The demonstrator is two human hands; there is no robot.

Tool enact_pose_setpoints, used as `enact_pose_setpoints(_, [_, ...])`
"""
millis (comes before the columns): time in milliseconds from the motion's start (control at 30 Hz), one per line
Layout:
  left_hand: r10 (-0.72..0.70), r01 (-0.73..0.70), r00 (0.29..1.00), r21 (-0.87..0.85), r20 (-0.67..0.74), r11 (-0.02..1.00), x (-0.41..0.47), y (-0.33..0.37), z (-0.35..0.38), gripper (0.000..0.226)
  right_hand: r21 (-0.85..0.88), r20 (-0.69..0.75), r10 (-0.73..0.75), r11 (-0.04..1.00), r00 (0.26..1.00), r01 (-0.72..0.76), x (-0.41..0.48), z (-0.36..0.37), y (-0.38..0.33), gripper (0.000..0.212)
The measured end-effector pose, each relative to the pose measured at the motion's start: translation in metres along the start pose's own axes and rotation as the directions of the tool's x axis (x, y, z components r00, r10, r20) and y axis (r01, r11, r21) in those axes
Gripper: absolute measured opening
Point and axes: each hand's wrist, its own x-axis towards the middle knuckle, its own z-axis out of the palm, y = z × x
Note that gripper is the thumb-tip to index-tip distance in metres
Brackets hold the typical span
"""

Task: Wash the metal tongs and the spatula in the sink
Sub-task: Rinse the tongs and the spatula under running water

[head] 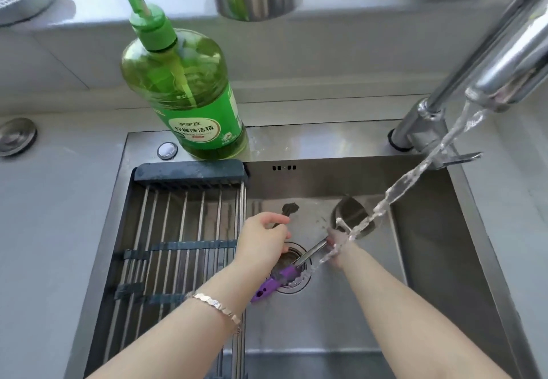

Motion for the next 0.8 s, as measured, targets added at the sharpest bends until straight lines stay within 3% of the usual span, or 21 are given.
enact_pose_setpoints(133, [0.005,-0.005,1.0,0.027,-0.006,1.0,0.002,-0.006,0.0,0.024,-0.07,-0.033,0.025,0.997,0.999,-0.027,0.004,0.0,0.001,0.043])
enact_pose_setpoints(233, [0.008,-0.008,1.0,0.037,-0.008,0.999,0.003,-0.009,0.003,0.023,-0.03,-0.004,0.084,0.996,0.996,-0.084,0.002,0.001,0.005,0.021])
enact_pose_setpoints(300, [0.01,-0.01,1.0,0.059,-0.012,0.998,0.002,-0.01,0.004,0.024,0.014,0.0,0.062,0.998,0.998,-0.062,0.0,0.0,0.011,0.02])
enact_pose_setpoints(367, [0.029,-0.029,1.0,0.119,-0.003,0.992,0.0,-0.011,0.005,0.028,0.0,0.003,-0.039,0.999,0.999,0.039,-0.006,-0.003,0.016,0.03])
enact_pose_setpoints(467, [0.092,-0.095,0.995,0.274,0.022,0.957,-0.009,-0.011,0.007,0.03,-0.13,-0.001,-0.244,0.962,0.97,0.242,-0.035,-0.015,0.018,0.027])
enact_pose_setpoints(633, [0.185,-0.226,0.974,0.477,0.131,0.85,-0.042,0.001,0.014,0.032,-0.151,0.031,-0.554,0.82,0.832,0.552,-0.118,-0.057,-0.005,0.013])
enact_pose_setpoints(733, [0.286,-0.349,0.937,0.616,0.203,0.707,-0.065,0.013,0.017,0.033,-0.085,0.01,-0.614,0.786,0.789,0.613,-0.169,-0.08,-0.027,0.016])
enact_pose_setpoints(800, [0.316,-0.399,0.916,0.638,0.246,0.659,-0.084,0.021,0.016,0.03,-0.028,0.009,-0.599,0.8,0.801,0.599,-0.2,-0.089,-0.037,0.018])
